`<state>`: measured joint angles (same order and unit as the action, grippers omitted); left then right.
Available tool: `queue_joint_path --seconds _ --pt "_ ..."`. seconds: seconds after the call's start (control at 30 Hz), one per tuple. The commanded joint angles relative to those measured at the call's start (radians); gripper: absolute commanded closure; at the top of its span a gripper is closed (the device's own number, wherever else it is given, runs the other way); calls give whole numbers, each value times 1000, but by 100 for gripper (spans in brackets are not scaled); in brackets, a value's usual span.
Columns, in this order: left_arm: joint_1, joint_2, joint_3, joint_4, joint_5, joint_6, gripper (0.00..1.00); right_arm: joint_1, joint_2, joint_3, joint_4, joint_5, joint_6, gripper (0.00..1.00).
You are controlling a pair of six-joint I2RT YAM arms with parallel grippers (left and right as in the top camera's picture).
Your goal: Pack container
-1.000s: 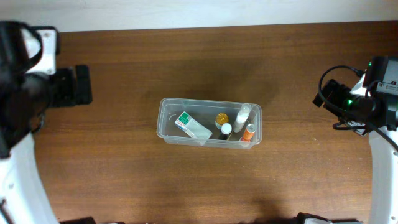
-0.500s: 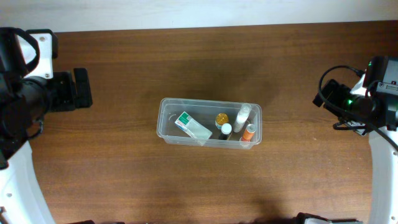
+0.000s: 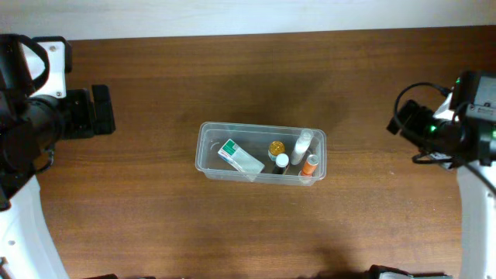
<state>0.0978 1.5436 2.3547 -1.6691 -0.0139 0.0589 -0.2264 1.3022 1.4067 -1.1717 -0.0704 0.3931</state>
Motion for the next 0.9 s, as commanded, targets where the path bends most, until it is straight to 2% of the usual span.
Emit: queue_joint_path --seconds 0.0,0.07,0.17,0.27,0.5,0.67,0.87 --pt "4 -5 5 -2 11 -10 0 89 -108 -34 8 50 4 2" --pt "4 -5 5 -2 11 -10 0 141 -163 -67 26 140 5 1" --pt "4 -5 5 -2 11 -10 0 219 -280 -178 154 219 -17 2" --pt "4 -5 5 -2 11 -10 0 263 -396 -328 326 199 -118 2" --pt "4 -5 5 -2 11 -10 0 272 -735 -739 588 172 -127 2" --pt "4 -5 5 -2 11 -10 0 272 -999 -952 625 172 -127 2" --pt "4 -5 5 -2 11 -10 0 272 -1247 -1096 570 172 -127 2"
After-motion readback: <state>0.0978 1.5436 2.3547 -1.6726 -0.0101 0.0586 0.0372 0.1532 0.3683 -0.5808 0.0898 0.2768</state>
